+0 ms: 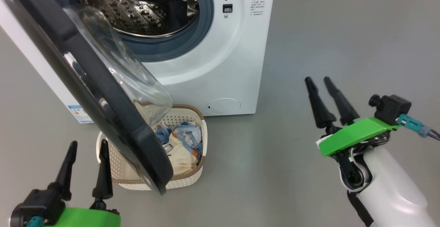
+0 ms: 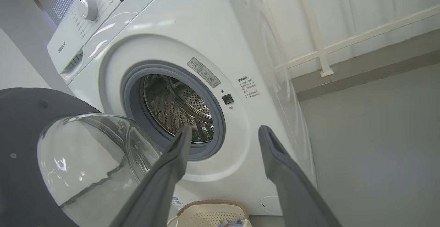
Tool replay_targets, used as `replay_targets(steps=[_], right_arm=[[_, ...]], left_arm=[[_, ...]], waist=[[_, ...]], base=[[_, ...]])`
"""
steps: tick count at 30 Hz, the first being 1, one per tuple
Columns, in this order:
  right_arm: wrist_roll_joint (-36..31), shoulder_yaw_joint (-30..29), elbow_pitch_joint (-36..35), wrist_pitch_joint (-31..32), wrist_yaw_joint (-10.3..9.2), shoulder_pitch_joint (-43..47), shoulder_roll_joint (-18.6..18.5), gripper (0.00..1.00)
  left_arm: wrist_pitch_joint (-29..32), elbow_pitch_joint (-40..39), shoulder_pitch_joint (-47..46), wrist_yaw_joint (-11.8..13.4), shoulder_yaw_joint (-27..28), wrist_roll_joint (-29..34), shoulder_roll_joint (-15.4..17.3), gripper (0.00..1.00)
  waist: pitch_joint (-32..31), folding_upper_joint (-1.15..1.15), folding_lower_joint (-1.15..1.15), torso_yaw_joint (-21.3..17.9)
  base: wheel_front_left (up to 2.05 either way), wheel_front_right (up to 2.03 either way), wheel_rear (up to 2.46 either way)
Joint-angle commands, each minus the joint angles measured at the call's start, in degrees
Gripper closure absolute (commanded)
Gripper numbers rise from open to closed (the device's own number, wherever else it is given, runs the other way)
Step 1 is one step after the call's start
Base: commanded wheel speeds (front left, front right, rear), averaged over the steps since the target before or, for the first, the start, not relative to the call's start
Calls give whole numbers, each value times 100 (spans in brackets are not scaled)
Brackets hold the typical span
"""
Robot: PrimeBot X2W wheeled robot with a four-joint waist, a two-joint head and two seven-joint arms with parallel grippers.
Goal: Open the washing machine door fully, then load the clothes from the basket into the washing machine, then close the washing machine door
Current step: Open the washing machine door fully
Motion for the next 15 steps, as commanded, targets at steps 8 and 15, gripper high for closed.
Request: replay_targets(steps=[8, 15], right_arm=[[-1817, -661, -771, -68, 17, 609, 389, 0], [-3101, -1174, -1483, -69, 17, 1376, 564, 0]], left_arm=[[-31, -163, 57, 54, 292, -7, 96, 0], [-31, -188, 136, 100, 316, 19, 96, 0]], waist=[[-114, 0, 0, -114], [-169, 0, 0, -115]], base=[[0, 0, 0], [0, 0, 0]])
